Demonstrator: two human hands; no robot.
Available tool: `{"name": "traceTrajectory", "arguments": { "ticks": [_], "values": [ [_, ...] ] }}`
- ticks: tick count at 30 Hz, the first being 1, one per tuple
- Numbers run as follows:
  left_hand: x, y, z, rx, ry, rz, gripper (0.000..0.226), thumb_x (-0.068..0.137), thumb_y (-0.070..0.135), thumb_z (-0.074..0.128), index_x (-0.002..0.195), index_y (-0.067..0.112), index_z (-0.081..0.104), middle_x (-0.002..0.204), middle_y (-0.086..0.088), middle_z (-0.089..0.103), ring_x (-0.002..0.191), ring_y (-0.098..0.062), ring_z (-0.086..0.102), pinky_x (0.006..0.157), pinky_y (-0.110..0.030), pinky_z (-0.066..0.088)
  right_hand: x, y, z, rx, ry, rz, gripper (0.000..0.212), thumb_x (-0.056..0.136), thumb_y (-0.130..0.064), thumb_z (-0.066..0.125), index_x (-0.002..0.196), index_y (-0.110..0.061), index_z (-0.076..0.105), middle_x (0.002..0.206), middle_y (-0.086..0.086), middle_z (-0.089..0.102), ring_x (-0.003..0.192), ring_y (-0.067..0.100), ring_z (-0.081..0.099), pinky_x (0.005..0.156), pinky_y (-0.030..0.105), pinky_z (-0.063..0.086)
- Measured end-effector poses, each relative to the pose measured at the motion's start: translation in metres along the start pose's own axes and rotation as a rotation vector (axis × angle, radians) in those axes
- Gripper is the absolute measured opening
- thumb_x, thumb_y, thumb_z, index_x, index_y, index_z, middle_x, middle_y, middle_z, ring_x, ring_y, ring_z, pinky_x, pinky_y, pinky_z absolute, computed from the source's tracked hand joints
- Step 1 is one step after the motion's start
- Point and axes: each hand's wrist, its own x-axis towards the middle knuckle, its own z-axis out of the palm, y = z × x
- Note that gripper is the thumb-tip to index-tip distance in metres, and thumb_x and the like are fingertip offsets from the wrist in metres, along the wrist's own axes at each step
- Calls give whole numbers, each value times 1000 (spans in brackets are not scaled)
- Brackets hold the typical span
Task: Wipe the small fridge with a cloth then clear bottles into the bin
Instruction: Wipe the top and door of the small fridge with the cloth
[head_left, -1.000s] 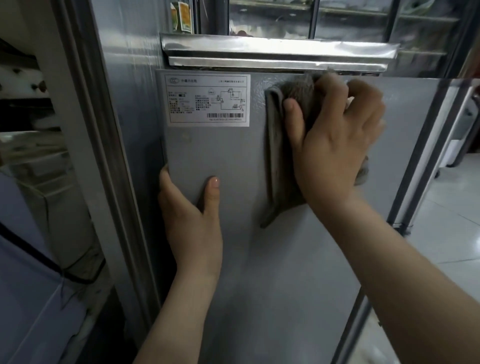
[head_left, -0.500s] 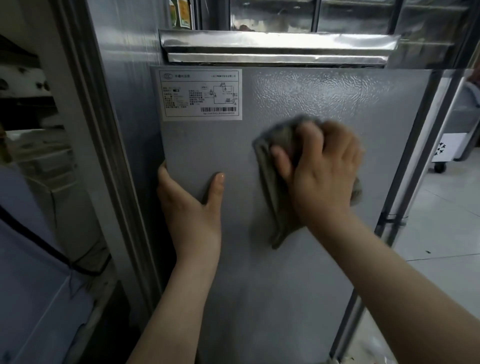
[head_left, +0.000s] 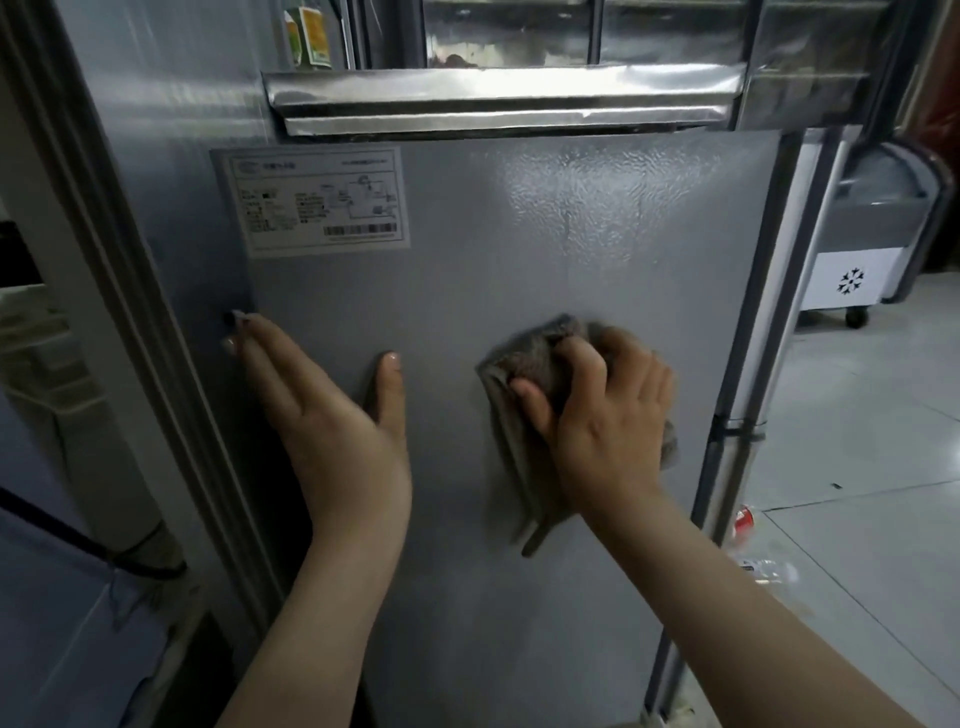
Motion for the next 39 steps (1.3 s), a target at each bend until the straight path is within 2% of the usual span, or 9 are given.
{"name": "traceTrajectory", "arguments": {
  "ticks": [3,8,15,19,24,27,33,36,39],
  "values": [
    [-6,14,9,97,-15,152,85,89,37,54,146,-3,5,155,-22,0,143,-34,-2,116,-32,-1,14,7,-3,16,32,28,46,93,-59,31,108,-17,41,112,12,38,90,31,39,75,44,32],
    [-19,36,37,93,-28,219,79,85,40,51,143,-4,19,152,-27,7,141,-41,5,115,-49,12,72,22,-14,46,152,120,40,90,-54,44,107,-18,39,103,23,57,93,26,36,77,39,30],
    [-3,57,53,160,48,358,70,85,36,58,138,-2,32,148,-31,21,137,-47,16,112,-50,13,107,26,-15,52,244,154,34,88,-49,48,106,-23,36,102,19,56,92,23,36,74,37,32],
    [-1,61,60,204,77,362,68,88,37,54,138,-2,32,147,-31,23,136,-49,17,110,-55,16,74,28,-10,22,221,94,35,91,-50,44,108,-20,42,102,20,58,91,27,40,74,38,33],
    [-1,58,62,239,89,368,67,90,38,52,141,1,28,148,-30,23,137,-49,17,110,-53,13,40,39,-8,25,99,-22,37,93,-54,37,107,-20,43,110,9,36,88,29,40,74,41,33],
    [-3,58,62,269,73,363,68,91,40,48,142,3,24,149,-30,21,138,-48,15,111,-53,12,51,45,-14,6,72,-88,36,92,-53,40,105,-21,43,108,8,35,89,28,39,73,40,31],
    [-8,64,64,320,72,326,71,90,39,50,142,0,24,148,-31,21,137,-50,17,109,-57,17,129,42,-26,-15,296,170,36,86,-40,57,102,-9,62,94,21,58,83,33,52,68,38,38],
    [-10,67,64,310,67,305,71,89,38,51,142,-2,26,148,-31,21,136,-50,17,108,-58,18,116,46,-21,3,267,181,34,90,-44,51,110,-16,48,99,21,57,91,26,40,73,37,32],
    [-11,72,66,305,63,270,73,87,40,51,141,-3,26,148,-32,21,136,-51,17,107,-60,19,70,52,-18,38,185,179,36,93,-49,40,110,-17,41,102,23,55,93,26,37,76,38,30]
  ]
}}
